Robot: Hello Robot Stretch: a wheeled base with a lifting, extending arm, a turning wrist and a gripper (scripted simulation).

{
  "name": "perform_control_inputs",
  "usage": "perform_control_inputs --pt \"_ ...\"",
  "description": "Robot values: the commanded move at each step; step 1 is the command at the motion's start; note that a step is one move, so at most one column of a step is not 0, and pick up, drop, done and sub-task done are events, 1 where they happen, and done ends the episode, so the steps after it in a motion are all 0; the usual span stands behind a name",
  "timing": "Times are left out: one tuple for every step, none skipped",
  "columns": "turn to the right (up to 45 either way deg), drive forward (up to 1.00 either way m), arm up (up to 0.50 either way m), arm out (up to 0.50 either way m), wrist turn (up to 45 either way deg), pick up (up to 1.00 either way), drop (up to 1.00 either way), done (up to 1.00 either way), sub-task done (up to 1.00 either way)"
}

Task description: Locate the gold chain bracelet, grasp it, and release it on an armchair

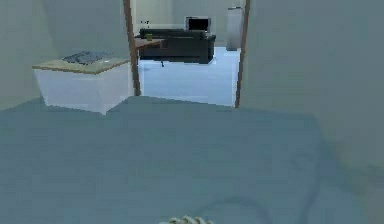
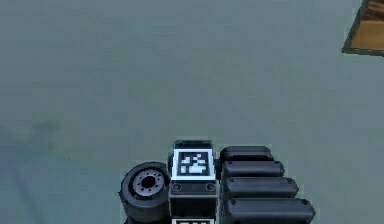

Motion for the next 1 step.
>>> perform_control_inputs --pt "45.0 0.0 0.0 0.0 0.0 0.0 0.0 0.0 0.0"
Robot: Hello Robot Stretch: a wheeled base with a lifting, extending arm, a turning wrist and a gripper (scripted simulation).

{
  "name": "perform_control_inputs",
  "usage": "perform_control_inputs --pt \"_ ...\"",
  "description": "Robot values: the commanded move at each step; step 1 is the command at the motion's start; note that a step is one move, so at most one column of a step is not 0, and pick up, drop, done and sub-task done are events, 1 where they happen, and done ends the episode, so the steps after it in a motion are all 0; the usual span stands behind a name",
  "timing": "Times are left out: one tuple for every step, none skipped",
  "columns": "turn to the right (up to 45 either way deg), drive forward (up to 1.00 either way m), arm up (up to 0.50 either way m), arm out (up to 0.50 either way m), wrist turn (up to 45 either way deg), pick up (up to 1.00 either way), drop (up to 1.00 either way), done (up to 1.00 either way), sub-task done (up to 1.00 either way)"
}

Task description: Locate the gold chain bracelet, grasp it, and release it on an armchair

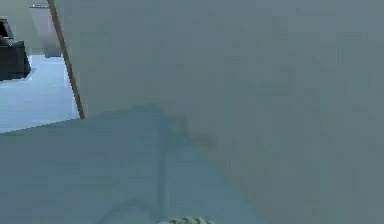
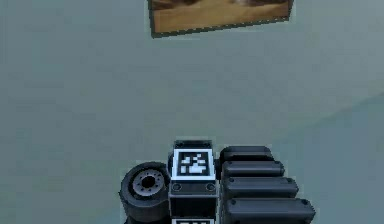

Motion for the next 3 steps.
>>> perform_control_inputs --pt "15.0 0.0 0.0 0.0 0.0 0.0 0.0 0.0 0.0" --pt "0.0 0.05 0.0 0.0 0.0 0.0 0.0 0.0 0.0" --pt "-45.0 0.0 0.0 0.0 0.0 0.0 0.0 0.0 0.0"
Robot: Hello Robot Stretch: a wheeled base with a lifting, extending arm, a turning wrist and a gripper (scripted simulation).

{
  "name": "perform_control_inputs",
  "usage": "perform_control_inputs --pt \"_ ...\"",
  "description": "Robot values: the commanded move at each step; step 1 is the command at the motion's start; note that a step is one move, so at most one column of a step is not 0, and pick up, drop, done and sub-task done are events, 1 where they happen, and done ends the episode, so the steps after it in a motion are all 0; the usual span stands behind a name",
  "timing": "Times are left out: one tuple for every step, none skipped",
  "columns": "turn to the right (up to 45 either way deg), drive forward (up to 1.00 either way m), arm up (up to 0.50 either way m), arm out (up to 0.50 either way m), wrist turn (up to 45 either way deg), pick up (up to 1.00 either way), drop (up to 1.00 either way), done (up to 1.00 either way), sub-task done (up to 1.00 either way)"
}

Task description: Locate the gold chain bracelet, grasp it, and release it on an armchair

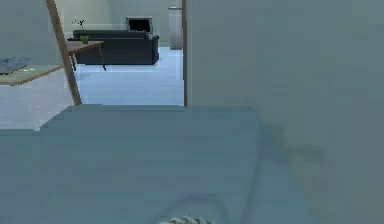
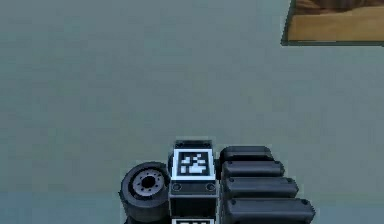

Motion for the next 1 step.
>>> perform_control_inputs --pt "-12.0 0.0 0.0 0.0 0.0 0.0 0.0 0.0 0.0"
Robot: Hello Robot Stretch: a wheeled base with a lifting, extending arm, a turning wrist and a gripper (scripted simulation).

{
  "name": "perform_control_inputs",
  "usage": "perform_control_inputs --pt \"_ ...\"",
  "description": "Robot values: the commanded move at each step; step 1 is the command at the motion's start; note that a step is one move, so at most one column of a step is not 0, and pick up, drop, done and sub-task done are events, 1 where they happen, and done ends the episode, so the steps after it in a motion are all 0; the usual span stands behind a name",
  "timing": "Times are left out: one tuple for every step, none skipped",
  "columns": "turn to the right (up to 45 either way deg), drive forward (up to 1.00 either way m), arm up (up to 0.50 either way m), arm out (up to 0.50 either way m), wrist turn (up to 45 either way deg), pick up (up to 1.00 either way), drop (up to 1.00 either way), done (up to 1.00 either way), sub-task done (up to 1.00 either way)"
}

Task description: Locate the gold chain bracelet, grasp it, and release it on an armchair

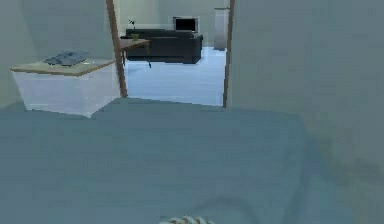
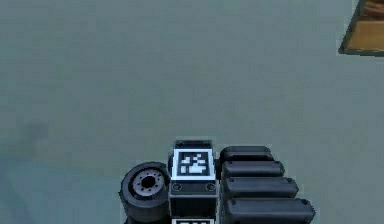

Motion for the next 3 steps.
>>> perform_control_inputs --pt "0.0 1.0 0.0 0.0 0.0 0.0 0.0 0.0 0.0" --pt "0.0 1.0 0.0 0.0 0.0 0.0 0.0 0.0 0.0" --pt "-3.0 0.0 0.0 0.0 0.0 0.0 0.0 0.0 0.0"
